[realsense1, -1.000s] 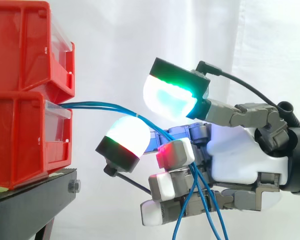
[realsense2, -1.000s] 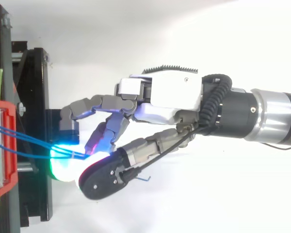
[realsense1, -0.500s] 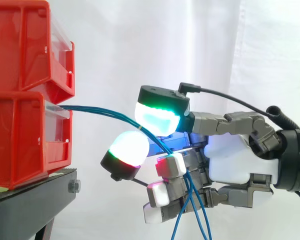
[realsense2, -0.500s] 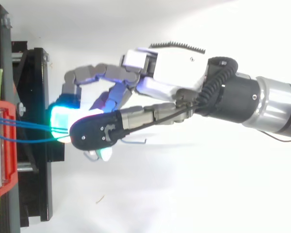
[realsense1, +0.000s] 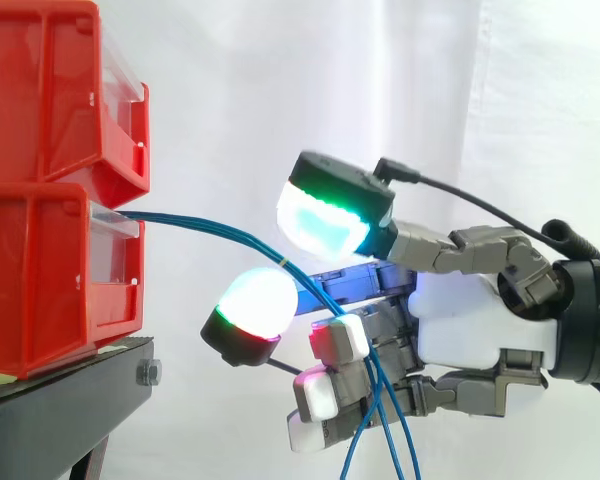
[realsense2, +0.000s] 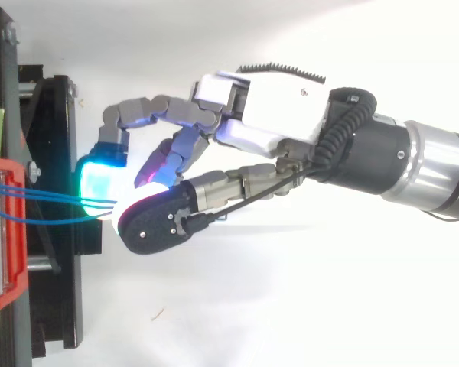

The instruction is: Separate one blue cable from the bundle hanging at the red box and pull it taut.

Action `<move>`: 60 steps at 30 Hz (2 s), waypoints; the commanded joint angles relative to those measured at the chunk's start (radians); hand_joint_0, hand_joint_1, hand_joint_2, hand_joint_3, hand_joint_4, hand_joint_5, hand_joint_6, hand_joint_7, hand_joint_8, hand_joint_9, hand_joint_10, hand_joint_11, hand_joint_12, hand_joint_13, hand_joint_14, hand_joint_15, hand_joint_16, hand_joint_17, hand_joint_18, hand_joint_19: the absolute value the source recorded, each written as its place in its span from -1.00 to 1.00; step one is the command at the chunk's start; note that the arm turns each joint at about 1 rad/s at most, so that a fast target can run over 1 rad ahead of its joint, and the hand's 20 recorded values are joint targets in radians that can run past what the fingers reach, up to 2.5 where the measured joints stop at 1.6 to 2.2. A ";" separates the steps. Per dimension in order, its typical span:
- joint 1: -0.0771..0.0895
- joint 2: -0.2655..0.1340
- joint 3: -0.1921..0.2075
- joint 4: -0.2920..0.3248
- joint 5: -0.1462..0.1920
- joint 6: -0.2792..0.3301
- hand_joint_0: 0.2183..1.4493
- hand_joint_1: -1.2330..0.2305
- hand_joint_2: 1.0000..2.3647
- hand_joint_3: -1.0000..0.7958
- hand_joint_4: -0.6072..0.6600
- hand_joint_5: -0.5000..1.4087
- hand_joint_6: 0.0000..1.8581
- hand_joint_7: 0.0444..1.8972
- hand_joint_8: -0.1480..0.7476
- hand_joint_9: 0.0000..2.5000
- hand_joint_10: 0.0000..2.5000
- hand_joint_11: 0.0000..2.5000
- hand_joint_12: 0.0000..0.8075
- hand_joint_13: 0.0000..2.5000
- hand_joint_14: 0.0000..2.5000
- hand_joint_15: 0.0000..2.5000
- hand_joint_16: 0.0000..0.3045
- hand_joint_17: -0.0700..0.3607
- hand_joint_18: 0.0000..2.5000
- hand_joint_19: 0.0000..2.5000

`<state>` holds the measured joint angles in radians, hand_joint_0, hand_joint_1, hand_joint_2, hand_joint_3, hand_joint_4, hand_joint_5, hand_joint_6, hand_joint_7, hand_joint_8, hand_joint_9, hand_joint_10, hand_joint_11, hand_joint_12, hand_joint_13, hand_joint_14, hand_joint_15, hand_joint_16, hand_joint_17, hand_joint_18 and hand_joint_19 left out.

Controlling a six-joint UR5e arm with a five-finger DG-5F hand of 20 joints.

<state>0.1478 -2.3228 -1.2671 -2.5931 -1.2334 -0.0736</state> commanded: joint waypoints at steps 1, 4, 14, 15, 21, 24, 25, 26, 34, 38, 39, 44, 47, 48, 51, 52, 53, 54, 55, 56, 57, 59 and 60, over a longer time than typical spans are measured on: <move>0.007 0.000 0.000 0.001 0.000 0.003 -0.44 -0.03 -1.00 -0.44 0.27 -0.57 -0.46 0.32 0.12 0.01 -0.98 -0.32 -0.14 -0.11 -0.98 -0.54 -0.78 -0.33 -0.38 -0.59; 0.016 0.000 0.000 0.001 0.000 0.018 -0.45 -0.06 -1.00 -0.44 0.29 -0.57 -0.46 0.32 0.13 0.01 -0.99 -0.32 -0.13 -0.11 -0.98 -0.55 -0.78 -0.33 -0.38 -0.60; 0.019 0.000 0.000 0.008 -0.003 0.034 -0.31 -0.29 -0.98 -0.22 0.20 -0.61 -0.28 0.15 0.12 0.00 -0.99 -0.26 -0.13 -0.11 -0.98 -0.54 -0.78 -0.33 -0.38 -0.60; 0.019 0.000 0.000 0.008 -0.003 0.035 -0.30 -0.30 -0.98 -0.19 0.21 -0.62 -0.25 0.10 0.13 -0.01 -0.99 -0.25 -0.14 -0.11 -0.98 -0.53 -0.78 -0.32 -0.38 -0.60; 0.019 0.000 0.000 0.011 -0.006 0.040 -0.28 -0.37 -0.98 -0.16 0.28 -0.65 -0.14 -0.06 0.14 -0.03 -0.99 -0.22 -0.12 -0.12 -0.98 -0.53 -0.77 -0.30 -0.37 -0.61; 0.019 0.000 0.000 0.013 -0.006 0.040 -0.29 -0.41 -0.99 -0.28 0.27 -0.66 -0.12 -0.08 0.12 -0.03 -0.99 -0.20 -0.14 -0.13 -0.98 -0.52 -0.78 -0.32 -0.38 -0.59; 0.019 0.000 0.000 0.011 -0.006 0.040 -0.31 -0.41 -0.99 -0.33 0.27 -0.66 -0.10 -0.09 0.12 -0.03 -0.99 -0.20 -0.14 -0.13 -0.98 -0.53 -0.77 -0.32 -0.38 -0.59; 0.019 0.000 0.000 0.011 -0.006 0.040 -0.31 -0.41 -0.99 -0.36 0.26 -0.66 -0.10 -0.09 0.12 -0.02 -0.99 -0.20 -0.14 -0.12 -0.98 -0.53 -0.78 -0.32 -0.38 -0.59; 0.019 0.000 0.000 0.011 -0.006 0.040 -0.33 -0.13 -0.99 -0.35 0.23 -0.65 -0.04 -0.04 0.15 0.02 -0.99 -0.19 -0.14 -0.10 -0.98 -0.52 -0.77 -0.31 -0.35 -0.57; 0.019 0.000 0.000 0.011 -0.006 0.040 -0.32 -0.28 -0.99 -0.14 0.17 -0.65 -0.01 -0.02 0.21 0.02 -0.99 -0.19 -0.06 -0.09 -0.98 -0.53 -0.74 -0.26 -0.32 -0.60; 0.019 -0.001 0.000 0.011 -0.006 0.040 -0.32 -0.31 -0.98 -0.11 0.13 -0.65 0.00 -0.03 0.22 0.01 -0.99 -0.19 -0.06 -0.09 -0.98 -0.53 -0.73 -0.25 -0.31 -0.60; 0.019 0.000 0.000 0.011 -0.006 0.038 -0.28 -0.43 -0.98 -0.07 0.03 -0.66 0.01 -0.01 0.18 -0.04 -0.99 -0.16 -0.08 -0.11 -0.98 -0.52 -0.74 -0.27 -0.33 -0.58; 0.019 0.000 0.000 0.010 -0.006 0.040 -0.25 -0.49 -0.98 -0.10 0.03 -0.67 0.02 -0.03 0.15 -0.05 -0.99 -0.15 -0.11 -0.13 -0.98 -0.51 -0.75 -0.28 -0.34 -0.58; 0.019 0.000 0.000 0.010 -0.006 0.040 -0.23 -0.51 -0.98 -0.12 0.01 -0.67 0.02 -0.02 0.14 -0.06 -0.99 -0.14 -0.12 -0.13 -0.98 -0.51 -0.76 -0.29 -0.35 -0.57; 0.019 0.000 0.000 0.008 -0.006 0.040 -0.16 -0.56 -0.98 -0.20 0.02 -0.68 0.02 0.00 0.14 -0.07 -0.99 -0.13 -0.14 -0.13 -0.98 -0.51 -0.76 -0.29 -0.35 -0.58; 0.019 0.000 0.000 0.008 -0.006 0.040 -0.14 -0.58 -0.98 -0.22 0.02 -0.68 0.02 -0.01 0.13 -0.07 -0.99 -0.13 -0.14 -0.13 -0.98 -0.51 -0.76 -0.29 -0.35 -0.58; 0.019 -0.001 0.000 0.007 -0.006 0.040 -0.12 -0.59 -0.98 -0.27 0.02 -0.67 0.03 -0.02 0.13 -0.07 -0.99 -0.13 -0.15 -0.13 -0.98 -0.51 -0.76 -0.30 -0.34 -0.58; 0.019 -0.001 0.000 0.007 -0.006 0.040 -0.10 -0.58 -0.99 -0.32 0.02 -0.67 0.02 -0.04 0.13 -0.06 -0.99 -0.12 -0.16 -0.13 -0.98 -0.50 -0.76 -0.30 -0.35 -0.58; 0.021 -0.001 0.000 0.007 -0.006 0.040 -0.09 -0.59 -0.99 -0.36 0.03 -0.67 0.02 -0.03 0.12 -0.06 -0.99 -0.12 -0.16 -0.13 -0.98 -0.51 -0.77 -0.30 -0.35 -0.58; 0.019 -0.001 0.000 0.008 -0.006 0.040 -0.08 -0.58 -1.00 -0.40 0.04 -0.67 0.02 -0.02 0.13 -0.05 -0.99 -0.13 -0.16 -0.13 -0.98 -0.50 -0.77 -0.30 -0.34 -0.58; 0.019 0.000 0.000 0.008 -0.006 0.040 -0.07 -0.58 -1.00 -0.44 0.06 -0.67 0.02 -0.03 0.13 -0.04 -0.99 -0.12 -0.17 -0.12 -0.98 -0.50 -0.77 -0.30 -0.34 -0.58; 0.019 0.000 0.000 0.008 -0.006 0.040 -0.10 -0.57 -1.00 -0.44 0.09 -0.66 0.02 -0.03 0.13 -0.04 -0.99 -0.13 -0.18 -0.12 -0.98 -0.50 -0.77 -0.30 -0.33 -0.59; 0.019 0.000 0.000 0.007 -0.006 0.040 -0.17 -0.55 -1.00 -0.44 0.12 -0.66 0.02 -0.05 0.13 -0.03 -0.99 -0.13 -0.18 -0.12 -0.98 -0.50 -0.77 -0.31 -0.33 -0.58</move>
<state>0.1674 -2.3227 -1.2671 -2.5851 -1.2395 -0.0337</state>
